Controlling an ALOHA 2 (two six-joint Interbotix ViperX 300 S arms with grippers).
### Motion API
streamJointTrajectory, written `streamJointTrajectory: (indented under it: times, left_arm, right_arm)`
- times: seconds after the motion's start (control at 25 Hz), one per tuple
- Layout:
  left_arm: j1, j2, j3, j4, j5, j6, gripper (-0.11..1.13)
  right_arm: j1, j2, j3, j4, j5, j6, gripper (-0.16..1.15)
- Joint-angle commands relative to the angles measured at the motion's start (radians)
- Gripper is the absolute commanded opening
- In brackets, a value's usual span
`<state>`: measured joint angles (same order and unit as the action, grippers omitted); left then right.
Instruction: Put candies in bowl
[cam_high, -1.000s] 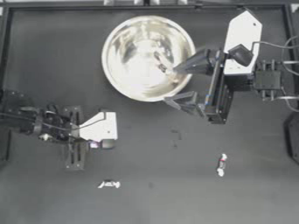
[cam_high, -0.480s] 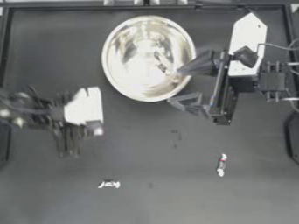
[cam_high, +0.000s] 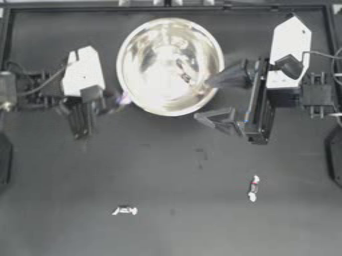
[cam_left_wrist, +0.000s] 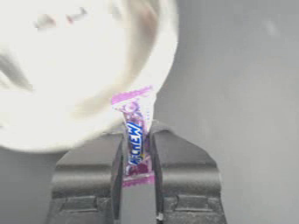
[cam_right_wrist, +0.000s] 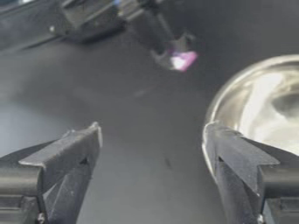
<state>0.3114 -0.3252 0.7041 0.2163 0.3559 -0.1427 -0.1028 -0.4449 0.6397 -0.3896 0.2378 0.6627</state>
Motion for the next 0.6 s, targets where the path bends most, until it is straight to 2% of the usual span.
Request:
streamJointTrajectory:
  times: [0.04, 0.28, 0.6]
  left_arm:
    - [0.043, 0.048, -0.049, 0.011, -0.066, 0.029, 0.46]
    - [0.12, 0.186, -0.13, 0.012, -0.143, 0.075, 0.45]
    - [0.183, 0.342, -0.247, 0.009, -0.172, 0.115, 0.45]
  right_arm:
    - [-0.005, -0.017, -0.009, -0.006, -0.011, -0.002, 0.99]
    - [-0.005, -0.014, -0.006, -0.006, -0.023, -0.002, 0.99]
    - [-0.005, -0.008, -0.005, -0.006, -0.026, -0.002, 0.99]
